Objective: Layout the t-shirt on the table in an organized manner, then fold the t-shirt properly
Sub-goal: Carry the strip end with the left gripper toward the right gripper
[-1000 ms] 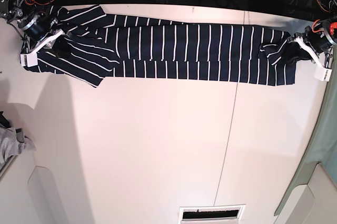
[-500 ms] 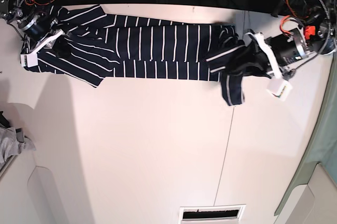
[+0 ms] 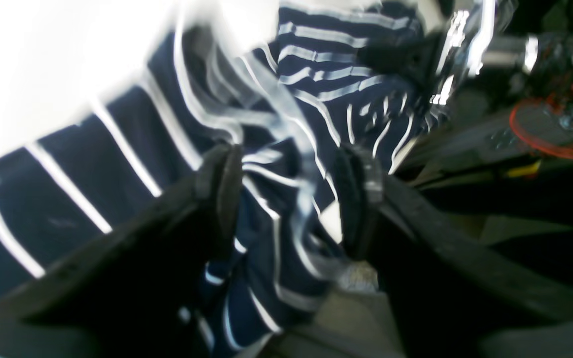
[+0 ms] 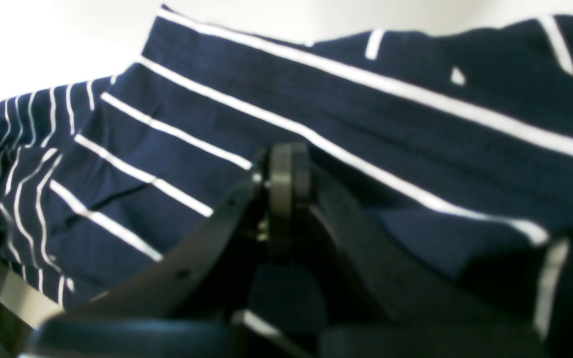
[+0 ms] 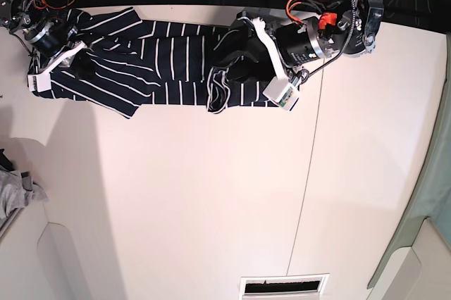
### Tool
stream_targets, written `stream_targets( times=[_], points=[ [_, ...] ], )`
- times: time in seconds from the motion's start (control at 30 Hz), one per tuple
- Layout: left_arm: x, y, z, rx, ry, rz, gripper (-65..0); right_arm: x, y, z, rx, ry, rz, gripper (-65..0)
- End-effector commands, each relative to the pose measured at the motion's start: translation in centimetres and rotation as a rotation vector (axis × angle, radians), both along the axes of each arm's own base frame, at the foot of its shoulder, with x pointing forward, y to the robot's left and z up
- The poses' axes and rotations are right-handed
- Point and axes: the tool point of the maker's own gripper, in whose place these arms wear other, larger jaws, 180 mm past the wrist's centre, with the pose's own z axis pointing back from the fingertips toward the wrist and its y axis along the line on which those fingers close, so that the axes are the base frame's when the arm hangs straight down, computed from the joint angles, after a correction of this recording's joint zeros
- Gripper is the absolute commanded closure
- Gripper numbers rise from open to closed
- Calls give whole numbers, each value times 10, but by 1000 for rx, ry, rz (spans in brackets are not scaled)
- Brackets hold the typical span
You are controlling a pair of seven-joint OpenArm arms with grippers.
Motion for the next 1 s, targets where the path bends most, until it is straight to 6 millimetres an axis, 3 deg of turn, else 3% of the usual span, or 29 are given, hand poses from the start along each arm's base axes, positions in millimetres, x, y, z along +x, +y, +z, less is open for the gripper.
stream_targets(
  times=[0.0,0.1,0.23,0.3,0.43,0.53,0.7,0.83,0.97],
  points=[
    [8,-7,12,-52,-34,9,-347,-2,-7,-2,-33,22,9,0],
    [11,-16,13,-86,-22,20,-347,-1,-7,-1,-27,20,6,0],
    [13,-19,16,-97,-29,24,-346,5,-3,7,23,-9,-19,-213],
    [14,-16,15,-90,-31,25,-346,10,-2,15,38,-31,-22,-260],
    [15,-7,12,-62,-33,25,-346,26,-7,47,16,-107,-13,-266],
    [19,13,8,-23,-37,46,-346,38,-18,76,-30,-173,-10,-266],
    [29,54,7,26,-48,122,-346,40,-70,93,-171,-177,-93,-266],
    [29,73,4,61,-44,133,-346,31,-113,90,-242,-113,-166,-274],
    [28,78,2,81,-41,126,-346,11,-139,65,-250,-2,-198,-403]
  ],
)
